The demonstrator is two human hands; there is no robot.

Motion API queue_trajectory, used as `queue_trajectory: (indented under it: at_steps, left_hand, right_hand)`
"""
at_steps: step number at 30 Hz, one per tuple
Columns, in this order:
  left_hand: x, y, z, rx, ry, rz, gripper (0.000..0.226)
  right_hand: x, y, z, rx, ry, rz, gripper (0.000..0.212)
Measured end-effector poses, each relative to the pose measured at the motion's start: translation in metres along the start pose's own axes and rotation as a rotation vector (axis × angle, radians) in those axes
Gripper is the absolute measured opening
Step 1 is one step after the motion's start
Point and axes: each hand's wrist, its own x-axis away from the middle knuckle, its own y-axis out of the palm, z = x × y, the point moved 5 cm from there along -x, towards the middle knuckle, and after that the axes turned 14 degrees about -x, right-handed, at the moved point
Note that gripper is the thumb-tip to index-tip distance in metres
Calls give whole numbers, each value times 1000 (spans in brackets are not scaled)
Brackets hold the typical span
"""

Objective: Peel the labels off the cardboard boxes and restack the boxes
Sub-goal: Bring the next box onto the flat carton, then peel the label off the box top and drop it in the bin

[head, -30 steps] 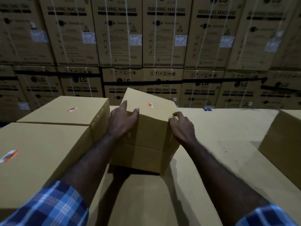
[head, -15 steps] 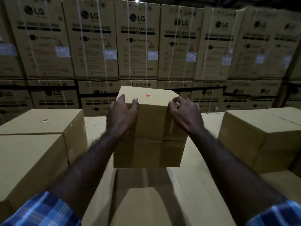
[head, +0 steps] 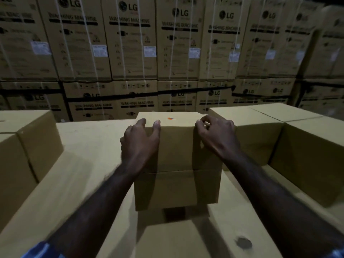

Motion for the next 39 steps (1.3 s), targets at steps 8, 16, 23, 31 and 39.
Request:
queue_trajectory:
  at_steps: [8,16,23,31,39]
  left_hand:
    - [76,36,61,3,-55,-60,59]
    - [109,40,61,-18,-91,-103,61]
    - [132,44,39,-27,-109,-212,62]
    - [131,49,26,-63,-56,-336,67]
    - [97,73,36,-353,156,-478,71]
  right_hand:
    - [40,-53,79,-5,16,-75,60]
    - [72,-62,94,27,25,-82,63]
    - [99,-63,86,96,84,-115,58]
    - [108,-56,82,117,100,-151,47]
    - [84,-46,67,217,48,-276,41]
